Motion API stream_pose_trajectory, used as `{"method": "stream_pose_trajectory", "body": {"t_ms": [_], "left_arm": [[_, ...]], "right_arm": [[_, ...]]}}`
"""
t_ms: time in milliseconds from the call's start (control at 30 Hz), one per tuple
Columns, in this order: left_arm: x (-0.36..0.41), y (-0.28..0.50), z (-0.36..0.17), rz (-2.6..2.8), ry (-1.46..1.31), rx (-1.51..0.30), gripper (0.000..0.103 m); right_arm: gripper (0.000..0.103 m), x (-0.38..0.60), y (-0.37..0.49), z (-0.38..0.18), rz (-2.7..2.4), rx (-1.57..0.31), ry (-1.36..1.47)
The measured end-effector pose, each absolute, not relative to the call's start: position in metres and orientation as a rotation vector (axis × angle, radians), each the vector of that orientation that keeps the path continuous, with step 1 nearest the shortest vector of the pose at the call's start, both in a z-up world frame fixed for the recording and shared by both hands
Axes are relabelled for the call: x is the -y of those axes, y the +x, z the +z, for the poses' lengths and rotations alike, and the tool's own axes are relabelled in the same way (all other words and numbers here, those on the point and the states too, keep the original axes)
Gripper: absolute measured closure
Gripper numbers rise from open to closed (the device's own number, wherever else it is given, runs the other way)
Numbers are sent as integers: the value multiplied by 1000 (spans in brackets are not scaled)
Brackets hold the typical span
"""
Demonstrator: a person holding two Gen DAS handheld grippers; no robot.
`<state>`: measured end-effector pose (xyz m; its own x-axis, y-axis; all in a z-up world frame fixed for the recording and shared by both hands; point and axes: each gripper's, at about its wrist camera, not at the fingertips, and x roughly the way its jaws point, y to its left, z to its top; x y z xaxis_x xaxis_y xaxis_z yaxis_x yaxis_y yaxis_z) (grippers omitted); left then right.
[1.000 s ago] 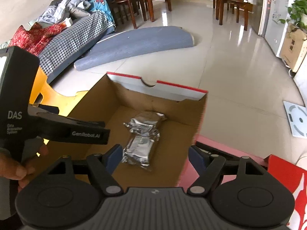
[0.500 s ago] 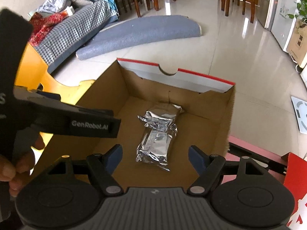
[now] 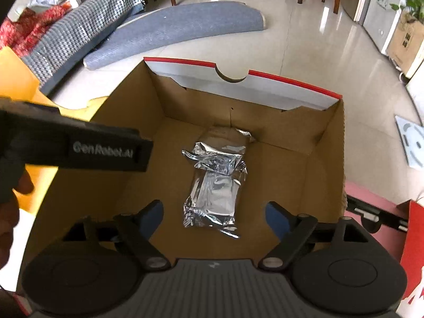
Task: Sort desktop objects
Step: 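Lower the open right tool around the last silver foil packet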
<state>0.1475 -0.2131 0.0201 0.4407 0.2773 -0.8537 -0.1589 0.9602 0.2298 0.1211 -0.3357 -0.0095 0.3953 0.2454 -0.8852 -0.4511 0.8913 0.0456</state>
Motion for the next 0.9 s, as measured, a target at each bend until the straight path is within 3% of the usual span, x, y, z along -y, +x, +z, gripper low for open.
{"method": "stream_pose_trajectory", "body": {"t_ms": [900], "left_arm": [[209,158,-1,233,113,-1142,0]], "right_arm": [[19,320,154,-63,372,-1218,-165]]}}
